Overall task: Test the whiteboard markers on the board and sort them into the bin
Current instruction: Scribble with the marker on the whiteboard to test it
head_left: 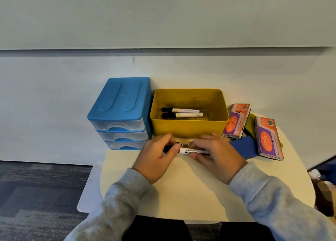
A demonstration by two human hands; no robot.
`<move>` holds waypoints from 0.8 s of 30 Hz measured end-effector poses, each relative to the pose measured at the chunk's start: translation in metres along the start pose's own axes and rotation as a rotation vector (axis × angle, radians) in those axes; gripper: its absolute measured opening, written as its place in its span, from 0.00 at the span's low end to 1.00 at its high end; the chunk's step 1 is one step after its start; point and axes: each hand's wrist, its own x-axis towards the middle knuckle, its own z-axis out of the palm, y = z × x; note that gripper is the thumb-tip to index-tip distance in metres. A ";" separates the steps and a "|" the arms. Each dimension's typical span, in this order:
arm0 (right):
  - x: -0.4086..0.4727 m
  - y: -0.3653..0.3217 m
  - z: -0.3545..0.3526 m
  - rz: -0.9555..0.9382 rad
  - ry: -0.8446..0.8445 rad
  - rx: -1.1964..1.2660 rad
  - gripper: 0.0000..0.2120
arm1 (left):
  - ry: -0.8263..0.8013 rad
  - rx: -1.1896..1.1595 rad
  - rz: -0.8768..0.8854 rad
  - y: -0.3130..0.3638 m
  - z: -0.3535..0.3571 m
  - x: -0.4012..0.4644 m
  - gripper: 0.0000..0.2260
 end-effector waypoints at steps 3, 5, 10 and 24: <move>-0.001 0.007 0.019 -0.032 0.022 -0.187 0.06 | 0.019 0.228 0.125 -0.015 0.008 -0.005 0.09; 0.000 0.009 0.029 -0.045 0.056 -0.257 0.06 | 0.047 0.362 0.184 -0.020 0.011 -0.007 0.10; 0.003 0.008 0.035 -0.042 0.151 -0.300 0.07 | 0.086 0.546 0.244 -0.023 0.015 -0.008 0.10; 0.084 -0.022 -0.069 -0.131 0.199 -0.051 0.06 | 0.094 0.573 0.233 -0.026 0.017 -0.008 0.12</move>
